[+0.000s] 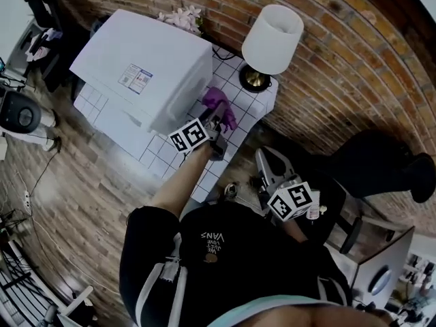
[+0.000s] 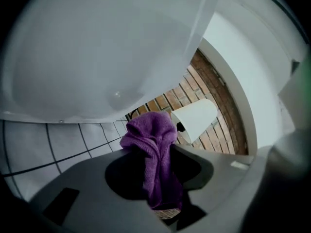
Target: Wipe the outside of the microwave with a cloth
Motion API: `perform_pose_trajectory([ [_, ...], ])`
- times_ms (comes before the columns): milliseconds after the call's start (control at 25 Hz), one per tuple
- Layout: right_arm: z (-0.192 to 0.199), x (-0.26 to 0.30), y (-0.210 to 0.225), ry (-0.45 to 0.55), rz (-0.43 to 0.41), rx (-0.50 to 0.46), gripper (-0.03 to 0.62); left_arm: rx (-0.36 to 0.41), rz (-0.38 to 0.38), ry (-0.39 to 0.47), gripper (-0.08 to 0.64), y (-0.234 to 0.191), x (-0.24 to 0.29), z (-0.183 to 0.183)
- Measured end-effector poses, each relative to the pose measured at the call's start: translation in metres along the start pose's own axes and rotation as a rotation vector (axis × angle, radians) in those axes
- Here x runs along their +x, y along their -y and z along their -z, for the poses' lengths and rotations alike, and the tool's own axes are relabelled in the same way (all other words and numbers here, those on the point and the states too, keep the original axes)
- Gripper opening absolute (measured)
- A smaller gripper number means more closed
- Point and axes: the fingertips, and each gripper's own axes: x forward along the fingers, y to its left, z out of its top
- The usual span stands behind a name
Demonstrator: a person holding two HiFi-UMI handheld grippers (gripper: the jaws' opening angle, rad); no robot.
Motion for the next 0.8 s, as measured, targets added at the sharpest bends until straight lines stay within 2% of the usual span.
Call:
perform_pose_trajectory([
  [120, -0.004, 0.012, -0.016, 0.011, -0.049, -0.021, 0.005, 0.036, 0.004, 0.002, 0.141, 0.009, -0.042, 0.003],
  [360, -0.010, 0.038, -0.058, 0.021, -0.151, -0.054, 0.005, 0.226, -0.045, 0.011, 0.141, 0.020, -0.134, -0.005],
  [640, -0.006, 0.067, -0.111, 0.012, -0.252, -0.074, 0.005, 0.405, -0.134, 0.084, 0.141, 0.025, -0.221, -0.041],
  [800, 0.001, 0.079, -0.135, 0.005, -0.284, -0.086, 0.005, 0.470, -0.162, 0.142, 0.141, 0.028, -0.254, -0.066],
])
